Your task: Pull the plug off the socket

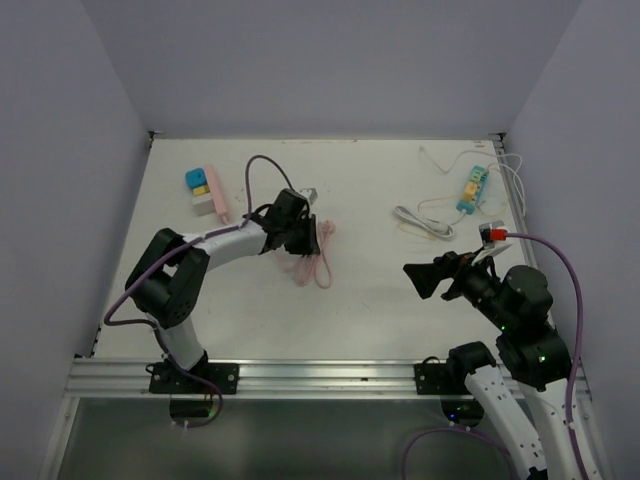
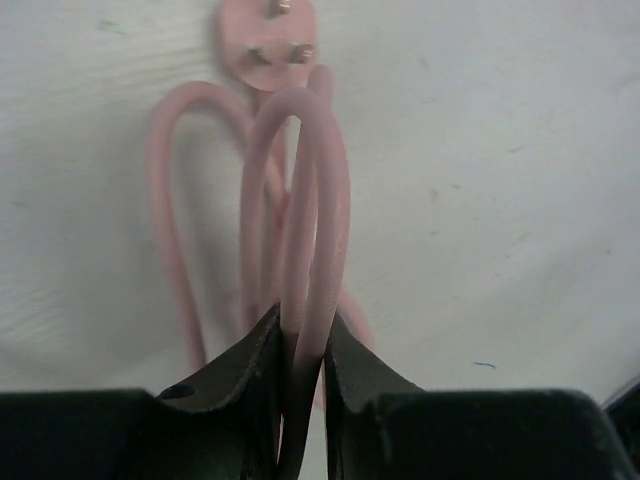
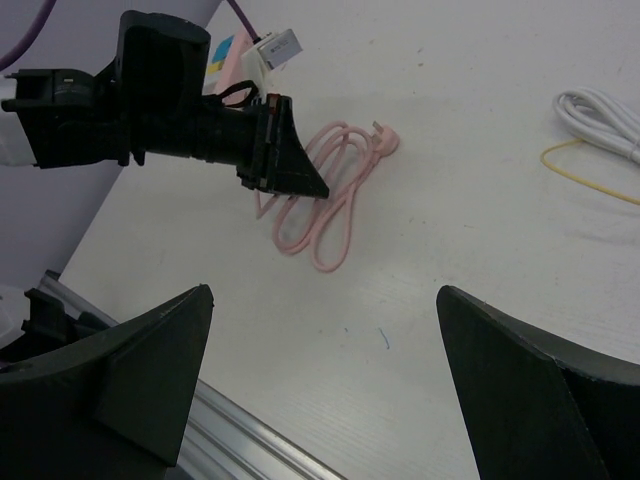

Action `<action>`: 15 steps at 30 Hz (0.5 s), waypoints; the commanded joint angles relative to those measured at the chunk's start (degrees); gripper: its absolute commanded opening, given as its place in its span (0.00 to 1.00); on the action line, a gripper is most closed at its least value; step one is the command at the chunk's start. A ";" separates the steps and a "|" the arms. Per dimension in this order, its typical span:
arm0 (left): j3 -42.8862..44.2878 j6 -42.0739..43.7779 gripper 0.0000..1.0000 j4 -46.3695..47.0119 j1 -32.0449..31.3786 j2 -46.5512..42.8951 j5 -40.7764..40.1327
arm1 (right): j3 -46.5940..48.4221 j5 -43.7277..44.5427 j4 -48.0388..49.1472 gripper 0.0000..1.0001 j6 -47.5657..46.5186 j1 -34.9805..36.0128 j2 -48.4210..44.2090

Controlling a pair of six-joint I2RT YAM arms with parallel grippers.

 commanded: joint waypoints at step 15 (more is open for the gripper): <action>9.05 -15.45 0.56 11.59 -23.37 4.09 -2.13 | 2.35 3.13 -2.19 0.99 -2.20 0.07 -1.18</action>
